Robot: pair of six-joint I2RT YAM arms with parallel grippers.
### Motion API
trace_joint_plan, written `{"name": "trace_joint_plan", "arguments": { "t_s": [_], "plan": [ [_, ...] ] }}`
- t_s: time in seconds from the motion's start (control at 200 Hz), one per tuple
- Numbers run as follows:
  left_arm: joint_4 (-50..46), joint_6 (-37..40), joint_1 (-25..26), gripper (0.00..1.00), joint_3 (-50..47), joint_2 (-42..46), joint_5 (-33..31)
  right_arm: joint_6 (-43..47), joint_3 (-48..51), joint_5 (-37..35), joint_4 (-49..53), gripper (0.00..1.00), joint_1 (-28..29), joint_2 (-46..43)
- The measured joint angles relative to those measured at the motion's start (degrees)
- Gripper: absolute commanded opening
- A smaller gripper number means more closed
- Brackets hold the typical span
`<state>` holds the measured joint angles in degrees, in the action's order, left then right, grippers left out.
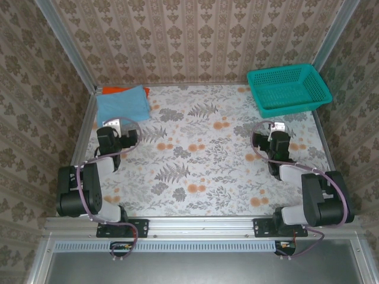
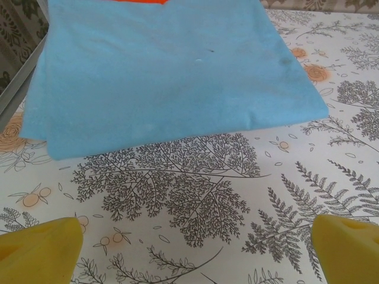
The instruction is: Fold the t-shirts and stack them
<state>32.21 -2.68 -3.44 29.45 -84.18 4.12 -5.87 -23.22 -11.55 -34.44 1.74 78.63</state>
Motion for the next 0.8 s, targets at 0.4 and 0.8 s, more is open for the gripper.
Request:
{"name": "trace_joint_plan", "arguments": {
  "t_s": [0.4, 0.8],
  "plan": [
    [13.2, 1.1, 1.7, 1.00, -9.6, 0.7, -4.0, 4.5, 11.2, 4.7, -27.6, 1.00, 0.7, 9.6],
    [16.5, 3.9, 3.9, 1.00, -7.2, -3.8, -5.6, 5.4, 6.0, 3.9, -25.7, 1.00, 1.4, 9.8]
  ]
}}
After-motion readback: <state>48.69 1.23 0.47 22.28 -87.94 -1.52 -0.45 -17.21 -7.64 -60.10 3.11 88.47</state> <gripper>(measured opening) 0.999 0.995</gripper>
